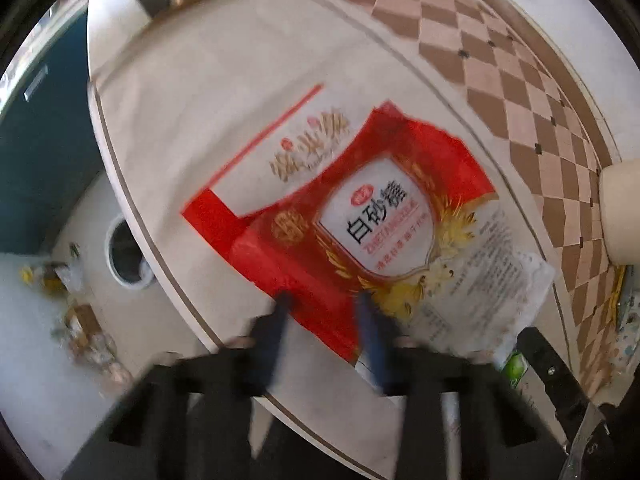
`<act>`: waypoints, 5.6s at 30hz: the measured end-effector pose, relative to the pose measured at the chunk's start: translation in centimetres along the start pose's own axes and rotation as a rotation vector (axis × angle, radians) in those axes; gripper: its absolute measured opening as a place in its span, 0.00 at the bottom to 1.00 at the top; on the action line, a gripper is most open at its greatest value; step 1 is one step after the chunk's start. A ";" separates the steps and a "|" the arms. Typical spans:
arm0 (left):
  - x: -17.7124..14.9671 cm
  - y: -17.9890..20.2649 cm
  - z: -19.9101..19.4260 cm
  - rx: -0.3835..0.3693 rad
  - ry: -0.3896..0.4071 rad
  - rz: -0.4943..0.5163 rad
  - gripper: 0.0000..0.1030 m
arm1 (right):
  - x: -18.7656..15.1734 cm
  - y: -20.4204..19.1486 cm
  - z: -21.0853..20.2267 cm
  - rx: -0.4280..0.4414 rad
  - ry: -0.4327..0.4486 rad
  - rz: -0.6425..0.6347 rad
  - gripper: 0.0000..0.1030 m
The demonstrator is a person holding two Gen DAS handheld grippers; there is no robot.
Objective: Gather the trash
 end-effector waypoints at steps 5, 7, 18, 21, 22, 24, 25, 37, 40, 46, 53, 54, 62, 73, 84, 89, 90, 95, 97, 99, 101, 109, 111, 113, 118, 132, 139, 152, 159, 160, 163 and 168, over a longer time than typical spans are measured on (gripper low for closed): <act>0.8 -0.2 -2.8 0.008 0.084 0.009 0.00 | 0.1 -0.2 0.0 0.005 0.006 0.006 0.00; 1.0 -1.0 -3.9 0.010 0.118 -0.002 0.00 | 0.0 0.0 -0.6 0.007 0.012 0.009 0.00; -0.5 -4.1 0.7 -0.164 -0.064 -0.096 0.05 | 1.5 0.6 -7.2 -0.022 0.126 0.004 0.00; -1.6 -3.7 2.0 -0.227 -0.076 -0.097 0.06 | 1.7 1.8 -6.6 -0.042 0.104 0.031 0.00; -1.7 -3.6 1.9 -0.234 -0.069 -0.092 0.08 | 1.7 2.3 -6.1 -0.045 0.090 0.044 0.00; -1.6 -3.4 1.9 -0.246 -0.075 -0.083 0.09 | 1.4 3.2 -5.1 -0.052 0.070 0.068 0.00; -1.6 -3.4 1.8 -0.247 -0.082 -0.087 0.10 | 1.3 3.7 -4.7 -0.053 0.059 0.081 0.00; -2.7 -5.8 0.2 -0.250 -0.058 -0.135 0.39 | 1.2 4.8 -9.9 -0.068 0.196 0.111 0.00; -2.7 -6.2 0.7 -0.234 -0.063 -0.150 0.39 | 2.2 3.7 -12.7 -0.034 0.248 0.094 0.00; -2.7 -6.4 1.1 -0.244 -0.069 -0.161 0.39 | 3.2 -0.1 -13.7 0.070 0.257 0.031 0.00; -2.2 -5.0 1.5 -0.233 -0.062 -0.114 0.40 | 2.1 1.3 -3.0 -0.001 0.065 0.033 0.00; -2.0 -4.7 1.4 -0.232 -0.060 -0.105 0.40 | 1.7 1.8 -1.6 -0.021 0.039 0.033 0.00; -0.7 -1.5 1.3 -0.222 -0.030 -0.017 0.48 | 1.1 2.7 1.3 -0.033 0.005 0.027 0.00; -0.4 2.2 0.9 -0.090 0.051 0.150 0.12 | 1.5 2.8 1.6 -0.009 0.004 0.053 0.00; 1.2 -2.7 -4.8 -0.001 0.233 0.130 0.00 | 1.7 1.9 -1.9 0.027 0.064 0.074 0.00; 2.8 -6.1 -9.0 0.001 0.327 0.071 0.00 | 2.8 -0.4 -4.7 0.063 0.120 0.047 0.00; 3.0 -6.9 -9.9 0.013 0.346 0.060 0.00 | 3.1 -1.1 -5.1 0.070 0.127 0.037 0.00; 4.1 -11.9 -13.2 0.031 0.422 -0.011 0.00 | 4.2 -5.7 -5.9 0.091 0.148 -0.042 0.00; 3.9 -14.3 -14.1 0.041 0.445 -0.043 0.00 | 4.4 -7.8 -5.6 0.103 0.143 -0.073 0.00; 3.6 -17.1 -14.9 0.048 0.465 -0.080 0.00 | 4.2 -10.3 -4.8 0.112 0.130 -0.107 0.00; 3.1 -19.8 -15.3 0.047 0.474 -0.111 0.00 | 3.7 -13.1 -3.8 0.121 0.110 -0.145 0.00; 0.2 -32.0 -14.0 0.084 0.459 -0.233 0.00 | -1.3 -24.8 1.8 0.145 0.015 -0.286 0.00; -0.9 -35.7 -12.2 0.090 0.418 -0.276 0.00 | -3.3 -27.8 4.2 0.142 -0.018 -0.318 0.00; -1.9 -39.2 -10.1 0.099 0.371 -0.315 0.00 | -5.0 -30.3 6.6 0.137 -0.052 -0.338 0.00; -3.9 -46.4 -2.4 0.116 0.236 -0.393 0.00 | -9.3 -35.6 14.7 0.118 -0.145 -0.407 0.00; -7.9 -57.8 33.0 0.108 -0.118 -0.668 0.00 | -20.8 -35.2 49.2 0.003 -0.466 -0.569 0.00; -9.6 -59.5 46.6 0.062 -0.228 -0.734 0.00 | -26.0 -30.4 65.5 -0.037 -0.593 -0.630 0.00; -10.8 -60.2 50.6 0.017 -0.270 -0.780 0.92 | -30.2 -24.0 79.2 -0.141 -0.730 -0.677 0.23; -11.8 -61.2 45.9 0.106 -0.218 -0.812 1.00 | -28.8 -25.1 76.4 -0.143 -0.714 -0.723 0.73; -12.0 -61.3 44.3 0.137 -0.194 -0.812 1.00 | -28.6 -25.7 75.7 -0.147 -0.705 -0.747 0.84; -12.3 -61.1 40.0 0.217 -0.148 -0.804 1.00 | -28.2 -27.7 72.5 -0.179 -0.665 -0.842 0.99; -13.3 -60.3 32.0 0.250 -0.095 -0.824 1.00 | -27.4 -31.1 65.4 -0.189 -0.602 -0.960 1.00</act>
Point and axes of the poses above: each gripper's, at about its wrist camera, not at the fingertips, and z roughly the way its jaws point, y to its right, x to its top, the point moved 6 cm from there along z, roughly the way its jaws point, and after that the axes turned 10 degrees about x, right-handed, at the moved point
